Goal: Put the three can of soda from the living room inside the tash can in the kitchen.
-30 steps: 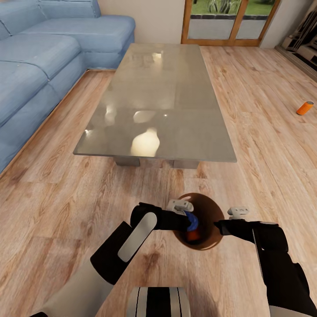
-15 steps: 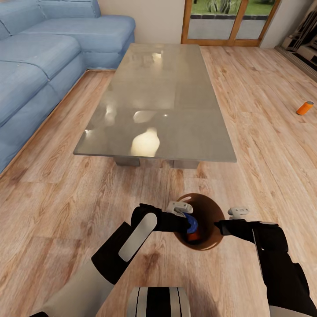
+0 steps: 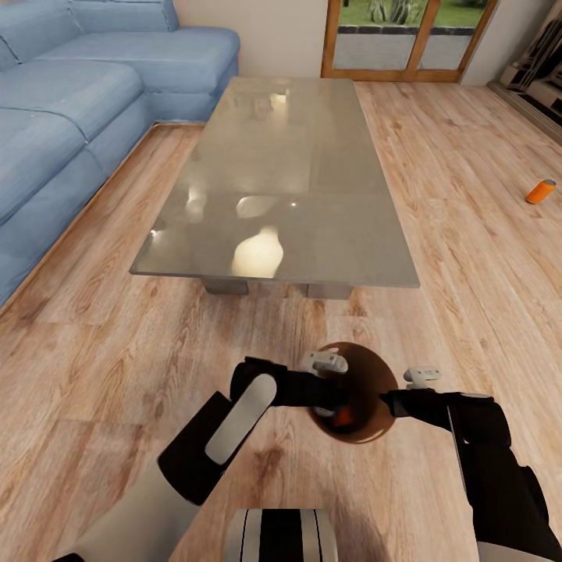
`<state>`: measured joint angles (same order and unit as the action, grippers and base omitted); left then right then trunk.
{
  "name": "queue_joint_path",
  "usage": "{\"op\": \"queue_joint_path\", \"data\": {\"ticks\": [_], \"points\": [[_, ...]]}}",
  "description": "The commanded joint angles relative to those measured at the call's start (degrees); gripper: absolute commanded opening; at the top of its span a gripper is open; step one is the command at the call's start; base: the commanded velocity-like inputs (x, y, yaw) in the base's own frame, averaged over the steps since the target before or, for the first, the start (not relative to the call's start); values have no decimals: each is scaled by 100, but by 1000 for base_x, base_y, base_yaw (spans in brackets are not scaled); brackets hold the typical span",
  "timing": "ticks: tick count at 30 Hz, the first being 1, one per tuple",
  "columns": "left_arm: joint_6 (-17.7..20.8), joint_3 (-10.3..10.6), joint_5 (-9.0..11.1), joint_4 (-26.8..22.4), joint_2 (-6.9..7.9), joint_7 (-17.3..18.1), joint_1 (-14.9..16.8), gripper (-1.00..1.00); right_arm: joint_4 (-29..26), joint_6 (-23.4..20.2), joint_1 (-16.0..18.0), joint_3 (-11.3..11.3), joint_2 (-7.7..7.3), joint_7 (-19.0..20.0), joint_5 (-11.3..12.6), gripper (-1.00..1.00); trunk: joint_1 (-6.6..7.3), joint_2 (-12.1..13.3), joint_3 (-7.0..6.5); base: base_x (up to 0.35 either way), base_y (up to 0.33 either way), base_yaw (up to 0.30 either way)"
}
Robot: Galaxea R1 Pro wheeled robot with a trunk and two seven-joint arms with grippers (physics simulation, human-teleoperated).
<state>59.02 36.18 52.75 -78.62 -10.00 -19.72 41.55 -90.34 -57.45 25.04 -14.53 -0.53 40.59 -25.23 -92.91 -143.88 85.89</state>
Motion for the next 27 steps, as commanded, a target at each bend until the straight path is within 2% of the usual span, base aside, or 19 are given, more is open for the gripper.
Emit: {"op": "queue_joint_path", "data": {"ticks": [1,7,8,10,13,15,16,18,22,23,24,25,26,27], "points": [[13,-18,71,-96,0,10,1,100,-1,-29,1,3,0,9,97,-100,0,0,0,0,0,0],[36,-87,456,-364,0,57,-4,100,-1,-29,1,3,0,8,97,-100,0,0,0,0,0,0],[39,-95,670,-470,104,140,-3,100,0,-29,1,3,0,9,97,-100,0,0,0,0,0,0],[38,-100,865,-568,322,291,-4,100,-1,-29,1,3,0,8,97,-100,0,0,0,0,0,0],[3,-114,1094,-719,955,991,-6,100,-1,-29,1,3,0,10,97,-100,0,0,0,0,0,0],[-80,-127,1153,-769,1532,1897,-6,100,-1,-29,1,3,0,8,97,-100,0,0,0,0,0,0],[-109,-140,1158,-773,1624,2018,-6,100,-1,-29,1,3,0,8,97,-100,0,0,0,0,0,0],[-251,-249,1169,-781,1963,2357,-6,100,-1,-29,1,3,-2,9,97,-100,0,0,0,0,0,0],[-410,-446,1182,-789,2548,2753,-6,100,-1,-29,1,3,-8,10,97,-100,0,0,0,0,0,0],[-455,-485,1173,-787,2845,3396,-6,100,0,-29,1,3,-15,10,97,-100,0,0,0,0,0,0],[-510,-490,1170,-784,3028,3640,-6,100,-1,-29,1,3,-29,10,97,-100,0,0,0,0,0,0],[-582,-491,1169,-779,3165,3763,-6,100,-1,-29,1,3,-47,10,97,-100,0,0,0,0,0,0],[-742,-490,1173,-770,3401,3903,-6,100,-1,-29,1,-2,-104,10,97,-100,0,0,0,0,0,0],[-837,-490,1179,-765,3552,3980,-6,100,0,-29,1,-3,-146,12,97,-100,0,0,0,0,0,0]]}}
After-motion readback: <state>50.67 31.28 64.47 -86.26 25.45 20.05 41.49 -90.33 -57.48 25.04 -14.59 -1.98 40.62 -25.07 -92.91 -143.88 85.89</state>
